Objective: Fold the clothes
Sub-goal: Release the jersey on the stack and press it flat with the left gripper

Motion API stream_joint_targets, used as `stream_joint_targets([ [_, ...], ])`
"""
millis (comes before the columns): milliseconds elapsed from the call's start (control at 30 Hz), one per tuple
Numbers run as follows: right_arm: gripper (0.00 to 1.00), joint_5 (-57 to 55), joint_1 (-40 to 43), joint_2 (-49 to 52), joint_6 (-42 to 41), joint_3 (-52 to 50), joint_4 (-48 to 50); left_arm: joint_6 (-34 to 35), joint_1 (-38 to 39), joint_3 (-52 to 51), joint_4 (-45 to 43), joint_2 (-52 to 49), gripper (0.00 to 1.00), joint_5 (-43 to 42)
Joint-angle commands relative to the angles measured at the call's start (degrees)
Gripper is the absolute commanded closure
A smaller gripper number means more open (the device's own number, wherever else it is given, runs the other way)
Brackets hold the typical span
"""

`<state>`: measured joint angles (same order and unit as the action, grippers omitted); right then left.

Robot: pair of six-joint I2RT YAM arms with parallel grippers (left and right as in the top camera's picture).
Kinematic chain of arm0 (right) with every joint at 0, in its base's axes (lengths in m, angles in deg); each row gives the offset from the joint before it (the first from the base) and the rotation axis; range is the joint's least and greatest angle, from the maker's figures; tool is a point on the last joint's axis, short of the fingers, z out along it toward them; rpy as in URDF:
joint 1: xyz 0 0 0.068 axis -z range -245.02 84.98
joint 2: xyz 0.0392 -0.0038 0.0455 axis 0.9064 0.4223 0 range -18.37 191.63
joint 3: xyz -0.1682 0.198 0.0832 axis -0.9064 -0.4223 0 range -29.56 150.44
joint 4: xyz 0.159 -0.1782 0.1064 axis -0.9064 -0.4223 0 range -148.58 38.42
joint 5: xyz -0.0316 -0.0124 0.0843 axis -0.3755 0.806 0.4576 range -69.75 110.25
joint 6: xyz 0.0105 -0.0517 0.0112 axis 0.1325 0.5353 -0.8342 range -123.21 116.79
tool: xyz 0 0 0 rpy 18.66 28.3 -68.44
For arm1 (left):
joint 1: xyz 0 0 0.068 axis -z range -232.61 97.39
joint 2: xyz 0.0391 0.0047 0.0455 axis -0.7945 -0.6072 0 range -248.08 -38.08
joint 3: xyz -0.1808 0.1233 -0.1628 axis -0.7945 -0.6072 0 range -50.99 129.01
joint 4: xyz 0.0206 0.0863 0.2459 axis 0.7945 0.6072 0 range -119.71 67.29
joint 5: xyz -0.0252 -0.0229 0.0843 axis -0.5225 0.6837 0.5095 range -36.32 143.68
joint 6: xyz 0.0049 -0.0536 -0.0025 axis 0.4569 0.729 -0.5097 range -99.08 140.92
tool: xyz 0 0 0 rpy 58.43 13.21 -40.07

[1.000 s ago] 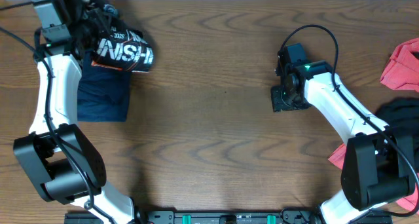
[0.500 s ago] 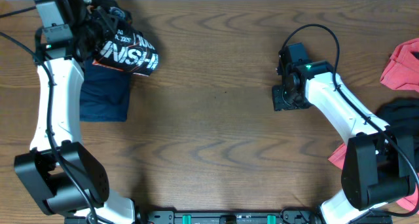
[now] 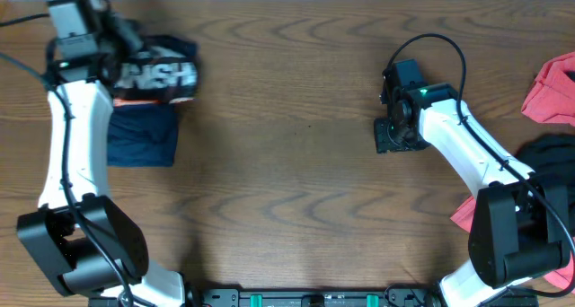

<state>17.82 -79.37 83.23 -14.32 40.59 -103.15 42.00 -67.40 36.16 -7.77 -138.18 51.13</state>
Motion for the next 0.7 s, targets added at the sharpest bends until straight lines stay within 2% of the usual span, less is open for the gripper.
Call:
stream_joint_targets([
  [0,0.48,-0.8,1.0,-0.9,-0.6,0.8,-0.4,0.4,-4.4,0.2,-0.3,-4.8,0.94,8.0],
  [167,0.48,-0.8,1.0,-0.9,-0.6,0.8,-1.0,0.5,-9.8,0.2,-1.3,-12.1,0.92,7.2],
  [300,0.48,-0.8,1.0,-0.9,-0.6,0.8,-1.3,0.4,-12.1,0.2,-2.0,-14.6,0.7,7.0],
  [367,0.48,-0.8,1.0,-0.9,-0.6,0.8,-1.3,0.4,-12.8,0.2,-2.1,-14.7,0.63,7.0],
  [467,0.48,-0.8,1.0,-0.9,-0.6,0.8,-1.2,-1.0,-13.3,0.2,-3.1,-14.5,0.6,6.1],
  [567,0.47,-0.8,1.0,-0.9,-0.6,0.8,-1.2,-2.4,-13.6,0.2,-4.8,-13.6,0.45,3.8],
  [667,0.46,-0.8,1.1,-0.9,-0.6,0.8,-1.2,-2.6,-13.9,0.2,-7.6,-11.4,0.38,2.1],
])
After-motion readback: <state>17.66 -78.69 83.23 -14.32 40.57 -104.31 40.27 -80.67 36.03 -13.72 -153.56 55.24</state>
